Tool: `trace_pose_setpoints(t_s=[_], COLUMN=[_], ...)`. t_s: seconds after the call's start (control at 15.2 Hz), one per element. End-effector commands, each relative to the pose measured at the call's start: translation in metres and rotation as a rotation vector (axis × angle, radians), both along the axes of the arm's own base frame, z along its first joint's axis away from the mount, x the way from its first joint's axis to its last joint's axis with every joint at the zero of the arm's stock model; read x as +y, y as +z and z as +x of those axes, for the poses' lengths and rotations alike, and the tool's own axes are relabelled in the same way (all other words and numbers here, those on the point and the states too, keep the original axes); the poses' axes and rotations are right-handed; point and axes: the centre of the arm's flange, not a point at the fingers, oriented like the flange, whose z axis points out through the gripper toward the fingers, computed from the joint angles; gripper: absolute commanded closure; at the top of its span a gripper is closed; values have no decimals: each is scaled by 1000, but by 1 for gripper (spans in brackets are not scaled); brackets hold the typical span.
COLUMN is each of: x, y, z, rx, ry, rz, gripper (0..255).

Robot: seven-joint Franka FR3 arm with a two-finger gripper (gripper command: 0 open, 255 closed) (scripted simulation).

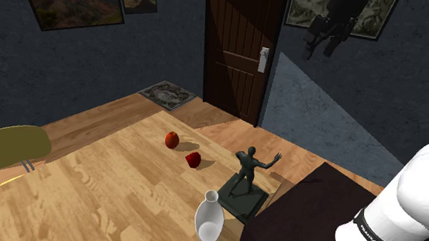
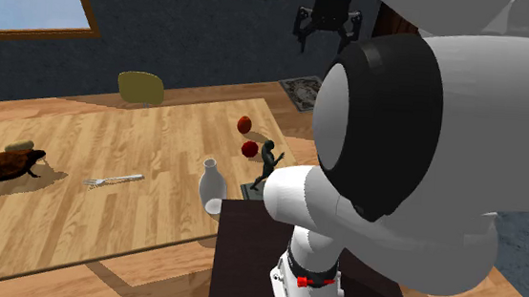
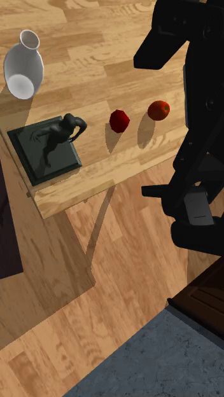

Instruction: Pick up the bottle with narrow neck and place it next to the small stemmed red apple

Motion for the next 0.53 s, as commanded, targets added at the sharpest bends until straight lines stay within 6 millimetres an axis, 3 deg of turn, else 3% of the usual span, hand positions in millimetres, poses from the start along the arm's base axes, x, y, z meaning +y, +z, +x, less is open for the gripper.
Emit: trace_pose_setpoints(t_s=[0.0, 0.46], x=[0, 56], y=[0, -74], z=[0, 0], rx=[0, -7], ry=[0, 13], rz=[0, 1], gripper=[0, 0])
